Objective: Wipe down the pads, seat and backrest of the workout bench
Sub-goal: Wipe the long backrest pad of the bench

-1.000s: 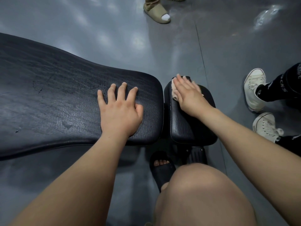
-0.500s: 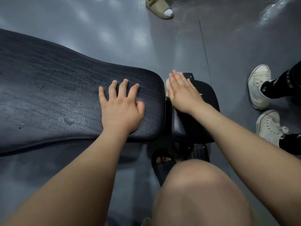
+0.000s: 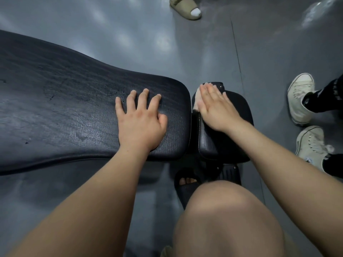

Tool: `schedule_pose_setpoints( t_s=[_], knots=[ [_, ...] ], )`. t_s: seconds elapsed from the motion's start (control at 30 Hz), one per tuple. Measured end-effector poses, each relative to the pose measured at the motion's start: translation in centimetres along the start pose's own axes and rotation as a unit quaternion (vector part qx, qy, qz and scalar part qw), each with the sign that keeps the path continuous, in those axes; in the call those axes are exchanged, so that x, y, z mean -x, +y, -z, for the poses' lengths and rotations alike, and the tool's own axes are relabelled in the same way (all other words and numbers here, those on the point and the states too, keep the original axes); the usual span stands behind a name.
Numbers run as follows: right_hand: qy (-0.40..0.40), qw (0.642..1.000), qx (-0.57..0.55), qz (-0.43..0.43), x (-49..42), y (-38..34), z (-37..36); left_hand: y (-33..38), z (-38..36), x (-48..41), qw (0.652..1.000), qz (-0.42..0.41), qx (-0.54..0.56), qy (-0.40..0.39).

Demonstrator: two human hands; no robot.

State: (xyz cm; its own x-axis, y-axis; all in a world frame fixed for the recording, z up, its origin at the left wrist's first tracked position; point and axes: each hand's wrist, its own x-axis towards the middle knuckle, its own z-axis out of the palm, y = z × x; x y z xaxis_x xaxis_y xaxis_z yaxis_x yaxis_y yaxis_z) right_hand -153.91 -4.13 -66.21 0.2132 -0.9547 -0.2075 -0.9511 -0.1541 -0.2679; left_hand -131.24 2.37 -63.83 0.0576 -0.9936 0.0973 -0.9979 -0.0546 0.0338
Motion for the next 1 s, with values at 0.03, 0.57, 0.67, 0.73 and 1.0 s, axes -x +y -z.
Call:
schedule_pose_setpoints(
  t_s=[0.03,0.57,0.67,0.73,1.0],
  knots=[
    [-0.005,1.0,-0.003,-0.009,-0.8,0.0,0.2,0.0,0.0,0.0,1.0,0.0,0.001,-0.001],
    [0.016,0.999,-0.034,-0.006,2.4,1.4,-0.6,3.9,-0.3,-0.5,0.996,0.046,-0.016,-0.074],
    [0.006,0.999,-0.028,-0.022,0.3,1.9,0.0,3.6,-0.7,-0.3,0.998,0.041,-0.022,-0.052],
    [0.006,0.999,-0.037,-0.022,0.4,2.1,0.1,3.8,-0.7,-0.2,0.998,0.041,-0.021,-0.049],
    [0.023,0.998,-0.029,-0.041,4.5,5.0,-1.4,3.9,-0.8,0.0,0.999,0.038,-0.017,-0.028]
  ],
)
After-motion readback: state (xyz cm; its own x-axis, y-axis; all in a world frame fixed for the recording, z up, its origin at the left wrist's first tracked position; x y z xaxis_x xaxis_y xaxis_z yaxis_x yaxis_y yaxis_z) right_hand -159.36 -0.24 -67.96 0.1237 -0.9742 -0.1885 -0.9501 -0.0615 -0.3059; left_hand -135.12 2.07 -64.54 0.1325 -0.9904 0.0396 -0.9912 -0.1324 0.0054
